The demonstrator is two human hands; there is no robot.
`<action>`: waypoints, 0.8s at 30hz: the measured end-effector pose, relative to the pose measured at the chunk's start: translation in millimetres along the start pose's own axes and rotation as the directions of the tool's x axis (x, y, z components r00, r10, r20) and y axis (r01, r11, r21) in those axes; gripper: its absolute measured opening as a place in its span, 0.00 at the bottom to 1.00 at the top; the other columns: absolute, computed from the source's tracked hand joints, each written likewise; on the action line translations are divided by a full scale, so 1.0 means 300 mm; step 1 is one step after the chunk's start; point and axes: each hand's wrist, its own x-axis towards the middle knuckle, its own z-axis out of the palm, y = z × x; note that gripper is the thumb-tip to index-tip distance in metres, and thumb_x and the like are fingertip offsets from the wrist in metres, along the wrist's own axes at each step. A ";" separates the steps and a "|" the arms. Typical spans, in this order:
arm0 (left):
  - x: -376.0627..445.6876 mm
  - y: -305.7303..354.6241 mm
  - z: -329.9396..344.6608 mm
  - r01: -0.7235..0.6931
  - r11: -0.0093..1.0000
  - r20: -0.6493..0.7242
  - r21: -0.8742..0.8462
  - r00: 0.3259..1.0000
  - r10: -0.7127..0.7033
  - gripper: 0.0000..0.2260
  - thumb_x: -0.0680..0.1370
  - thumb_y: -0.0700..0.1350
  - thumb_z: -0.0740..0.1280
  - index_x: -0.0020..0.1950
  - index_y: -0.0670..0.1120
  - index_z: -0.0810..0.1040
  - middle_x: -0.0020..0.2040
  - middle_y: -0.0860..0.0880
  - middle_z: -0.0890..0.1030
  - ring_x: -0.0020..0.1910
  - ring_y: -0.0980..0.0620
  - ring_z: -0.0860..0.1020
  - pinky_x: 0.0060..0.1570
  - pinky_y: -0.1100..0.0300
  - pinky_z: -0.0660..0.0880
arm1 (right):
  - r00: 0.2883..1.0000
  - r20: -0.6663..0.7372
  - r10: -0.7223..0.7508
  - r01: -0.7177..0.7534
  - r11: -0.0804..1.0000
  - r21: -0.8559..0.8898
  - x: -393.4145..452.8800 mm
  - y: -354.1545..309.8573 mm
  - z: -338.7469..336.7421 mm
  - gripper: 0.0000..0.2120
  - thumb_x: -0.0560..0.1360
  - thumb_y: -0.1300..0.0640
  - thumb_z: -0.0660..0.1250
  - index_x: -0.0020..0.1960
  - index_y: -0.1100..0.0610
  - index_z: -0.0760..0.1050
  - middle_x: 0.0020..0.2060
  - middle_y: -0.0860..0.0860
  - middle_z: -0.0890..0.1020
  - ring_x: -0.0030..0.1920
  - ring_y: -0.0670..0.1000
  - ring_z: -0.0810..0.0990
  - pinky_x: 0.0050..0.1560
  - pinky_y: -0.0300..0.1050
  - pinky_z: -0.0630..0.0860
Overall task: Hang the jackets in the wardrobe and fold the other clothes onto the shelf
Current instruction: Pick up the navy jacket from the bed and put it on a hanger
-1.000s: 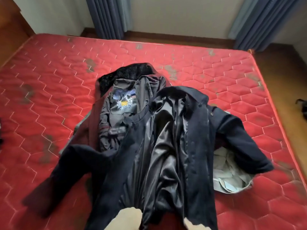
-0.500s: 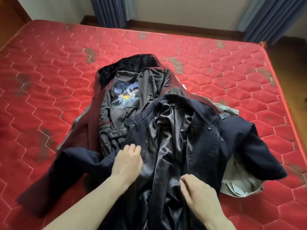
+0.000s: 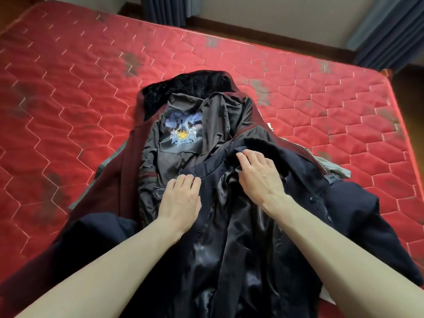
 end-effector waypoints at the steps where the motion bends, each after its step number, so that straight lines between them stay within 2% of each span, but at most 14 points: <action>1: 0.010 0.001 0.007 0.006 1.000 0.014 -0.004 1.000 -0.006 0.23 0.77 0.50 0.70 0.69 0.41 0.77 0.62 0.43 0.80 0.61 0.42 0.78 0.60 0.47 0.76 | 1.000 0.016 -0.004 0.004 1.000 -0.012 0.015 0.004 0.015 0.26 0.73 0.61 0.73 0.70 0.59 0.75 0.66 0.55 0.79 0.66 0.60 0.77 0.58 0.56 0.77; 5: 0.069 0.014 0.034 0.024 0.999 0.043 0.023 0.999 -0.025 0.26 0.81 0.54 0.65 0.74 0.41 0.70 0.65 0.43 0.78 0.63 0.43 0.76 0.64 0.48 0.72 | 0.998 0.059 -0.015 0.019 0.998 -0.065 0.077 0.033 0.075 0.31 0.73 0.64 0.72 0.76 0.60 0.71 0.73 0.57 0.76 0.75 0.61 0.72 0.69 0.59 0.73; 8: 0.122 0.024 0.046 0.045 0.997 0.080 0.060 0.996 -0.050 0.29 0.83 0.56 0.60 0.79 0.40 0.64 0.67 0.43 0.76 0.64 0.43 0.75 0.65 0.49 0.71 | 0.991 0.133 -0.014 0.023 0.997 -0.070 0.121 0.039 0.094 0.34 0.77 0.66 0.66 0.82 0.58 0.61 0.80 0.56 0.66 0.81 0.59 0.62 0.78 0.60 0.63; 11: 0.166 0.033 0.055 0.100 0.994 0.146 0.053 0.984 -0.107 0.27 0.83 0.56 0.63 0.76 0.41 0.65 0.62 0.44 0.77 0.59 0.43 0.77 0.58 0.51 0.73 | 0.974 0.225 -0.029 0.046 0.996 -0.071 0.175 0.049 0.093 0.38 0.80 0.65 0.61 0.85 0.55 0.47 0.85 0.52 0.53 0.84 0.55 0.48 0.82 0.58 0.49; 13: 0.179 0.037 0.050 0.130 0.990 0.193 0.050 0.971 -0.138 0.24 0.80 0.52 0.69 0.72 0.43 0.68 0.59 0.46 0.77 0.57 0.45 0.78 0.53 0.52 0.74 | 0.957 0.289 -0.033 0.067 0.992 -0.109 0.210 0.059 0.085 0.42 0.80 0.62 0.63 0.85 0.54 0.42 0.85 0.52 0.50 0.84 0.54 0.45 0.82 0.58 0.44; 14: 0.181 0.037 0.052 0.134 0.990 0.228 0.050 0.963 -0.142 0.24 0.79 0.48 0.70 0.72 0.43 0.67 0.59 0.46 0.77 0.57 0.45 0.77 0.53 0.53 0.74 | 0.947 0.319 -0.026 0.068 0.990 -0.123 0.222 0.065 0.086 0.43 0.79 0.59 0.64 0.85 0.54 0.42 0.85 0.52 0.52 0.84 0.55 0.46 0.82 0.59 0.43; 16: 0.178 0.033 0.058 0.120 0.992 0.272 0.046 0.954 -0.128 0.28 0.77 0.42 0.70 0.74 0.42 0.63 0.62 0.45 0.75 0.60 0.45 0.76 0.54 0.54 0.73 | 0.926 0.377 -0.003 0.066 0.986 -0.155 0.225 0.071 0.092 0.43 0.79 0.55 0.67 0.85 0.55 0.45 0.79 0.53 0.65 0.81 0.57 0.58 0.82 0.61 0.45; 18: 0.169 0.030 0.044 0.116 0.992 0.281 0.047 0.952 -0.124 0.31 0.75 0.40 0.72 0.74 0.42 0.62 0.62 0.45 0.74 0.60 0.45 0.75 0.54 0.55 0.73 | 0.911 0.411 -0.022 0.109 0.976 -0.190 0.198 0.067 0.106 0.36 0.78 0.53 0.68 0.82 0.54 0.55 0.69 0.53 0.76 0.73 0.58 0.69 0.79 0.60 0.53; 21: 0.143 0.027 0.025 0.111 0.993 0.272 0.044 0.955 -0.118 0.26 0.75 0.40 0.71 0.70 0.44 0.65 0.61 0.45 0.74 0.60 0.45 0.76 0.53 0.54 0.73 | 0.895 0.437 -0.088 0.165 0.976 -0.140 0.106 0.058 0.138 0.26 0.77 0.50 0.69 0.72 0.52 0.67 0.61 0.54 0.81 0.64 0.59 0.76 0.65 0.55 0.69; 24: 0.102 0.031 0.003 0.093 0.994 0.272 0.058 0.957 -0.105 0.22 0.75 0.40 0.72 0.65 0.46 0.67 0.60 0.46 0.74 0.58 0.45 0.76 0.51 0.55 0.71 | 0.921 0.358 -0.152 0.202 0.974 -0.104 -0.038 0.049 0.160 0.25 0.67 0.53 0.79 0.61 0.55 0.74 0.47 0.55 0.83 0.50 0.61 0.81 0.50 0.54 0.75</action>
